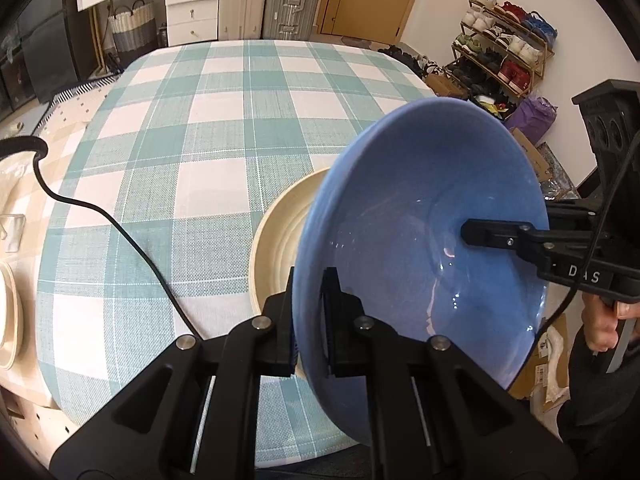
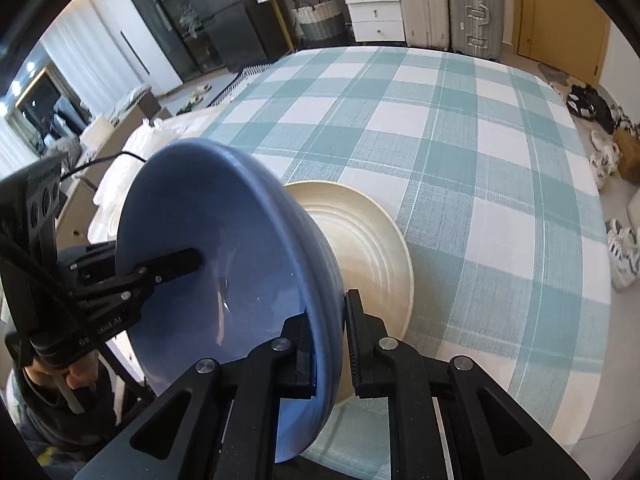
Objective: Organize plates and bowls
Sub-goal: 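Lower the nested blue bowls onto the cream plate stack and open both tools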
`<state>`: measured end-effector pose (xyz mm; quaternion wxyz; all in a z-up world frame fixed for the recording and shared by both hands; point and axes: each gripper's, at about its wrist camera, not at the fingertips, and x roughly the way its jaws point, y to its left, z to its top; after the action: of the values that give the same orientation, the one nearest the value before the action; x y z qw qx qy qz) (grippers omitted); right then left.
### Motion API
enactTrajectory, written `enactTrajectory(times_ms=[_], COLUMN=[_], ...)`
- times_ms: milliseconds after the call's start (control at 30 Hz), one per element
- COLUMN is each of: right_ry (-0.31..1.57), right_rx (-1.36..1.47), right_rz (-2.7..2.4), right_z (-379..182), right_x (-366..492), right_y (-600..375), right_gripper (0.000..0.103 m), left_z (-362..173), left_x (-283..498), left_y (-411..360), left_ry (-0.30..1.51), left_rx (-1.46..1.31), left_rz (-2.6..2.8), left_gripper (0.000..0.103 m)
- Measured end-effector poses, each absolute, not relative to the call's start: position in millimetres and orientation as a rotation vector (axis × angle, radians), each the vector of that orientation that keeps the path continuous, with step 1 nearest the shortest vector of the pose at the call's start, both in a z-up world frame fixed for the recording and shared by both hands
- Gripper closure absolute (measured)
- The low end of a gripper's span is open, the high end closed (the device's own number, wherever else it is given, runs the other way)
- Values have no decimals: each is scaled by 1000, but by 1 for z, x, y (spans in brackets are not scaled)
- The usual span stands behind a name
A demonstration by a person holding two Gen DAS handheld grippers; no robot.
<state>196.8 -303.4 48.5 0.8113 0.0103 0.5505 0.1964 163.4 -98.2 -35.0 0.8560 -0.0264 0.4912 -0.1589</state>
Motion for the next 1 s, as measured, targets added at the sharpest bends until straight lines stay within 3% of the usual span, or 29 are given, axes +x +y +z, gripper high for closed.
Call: enactTrajectory(times_ms=[1000], right_ry=[1186], right_rx=[-9], right_rz=[380], right_z=[34], right_x=[235], right_y=[-293], right_gripper=[90], left_z=[-63], left_x=[237], left_y=[-109], left_ry=[1127], left_rx=[-52], left_rz=[-266], left_gripper=[91])
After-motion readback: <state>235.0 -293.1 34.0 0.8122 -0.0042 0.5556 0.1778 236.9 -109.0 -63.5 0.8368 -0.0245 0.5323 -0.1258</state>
